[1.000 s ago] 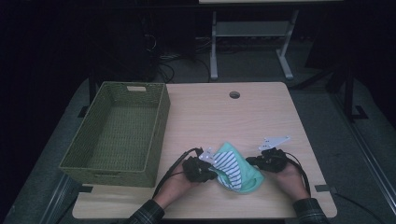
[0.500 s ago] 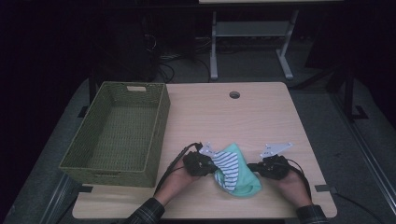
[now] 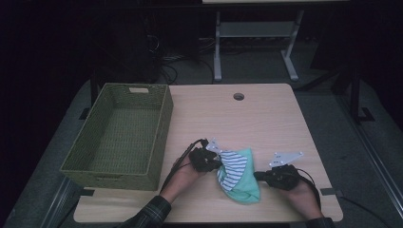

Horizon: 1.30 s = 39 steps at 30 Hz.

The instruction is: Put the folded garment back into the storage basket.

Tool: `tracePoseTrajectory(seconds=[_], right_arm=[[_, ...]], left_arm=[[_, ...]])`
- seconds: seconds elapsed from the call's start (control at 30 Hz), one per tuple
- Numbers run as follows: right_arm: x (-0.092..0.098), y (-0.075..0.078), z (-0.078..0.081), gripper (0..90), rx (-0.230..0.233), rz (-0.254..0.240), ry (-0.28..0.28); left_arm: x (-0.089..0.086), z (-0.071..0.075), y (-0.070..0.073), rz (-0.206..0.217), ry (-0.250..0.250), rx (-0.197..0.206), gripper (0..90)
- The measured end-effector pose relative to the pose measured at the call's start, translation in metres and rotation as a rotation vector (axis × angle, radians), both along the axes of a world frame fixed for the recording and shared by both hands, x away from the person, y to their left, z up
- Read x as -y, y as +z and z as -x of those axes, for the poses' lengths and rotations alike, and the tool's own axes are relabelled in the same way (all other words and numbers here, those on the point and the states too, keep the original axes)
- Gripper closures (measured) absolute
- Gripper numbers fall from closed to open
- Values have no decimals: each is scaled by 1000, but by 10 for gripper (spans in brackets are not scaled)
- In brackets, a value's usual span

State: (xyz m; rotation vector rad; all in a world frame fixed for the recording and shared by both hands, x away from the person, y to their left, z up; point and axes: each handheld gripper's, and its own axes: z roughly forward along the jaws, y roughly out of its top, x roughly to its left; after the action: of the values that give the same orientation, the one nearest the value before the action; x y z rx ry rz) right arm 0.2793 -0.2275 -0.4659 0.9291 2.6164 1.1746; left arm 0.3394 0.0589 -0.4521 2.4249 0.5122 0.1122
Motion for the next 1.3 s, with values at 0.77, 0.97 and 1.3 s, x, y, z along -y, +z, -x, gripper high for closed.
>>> tracePoseTrajectory(seconds=[0.77,0.97,1.3], right_arm=[[43,-15,-6,261,92,49,-258],[44,-16,-7,224,90,48,-258],[44,-16,-7,206,85,48,-260]], left_arm=[[-10,4,35,39,-142,-18,446],[-2,3,37,-1,-193,-32,420],[12,5,28,-63,-258,-52,380]])
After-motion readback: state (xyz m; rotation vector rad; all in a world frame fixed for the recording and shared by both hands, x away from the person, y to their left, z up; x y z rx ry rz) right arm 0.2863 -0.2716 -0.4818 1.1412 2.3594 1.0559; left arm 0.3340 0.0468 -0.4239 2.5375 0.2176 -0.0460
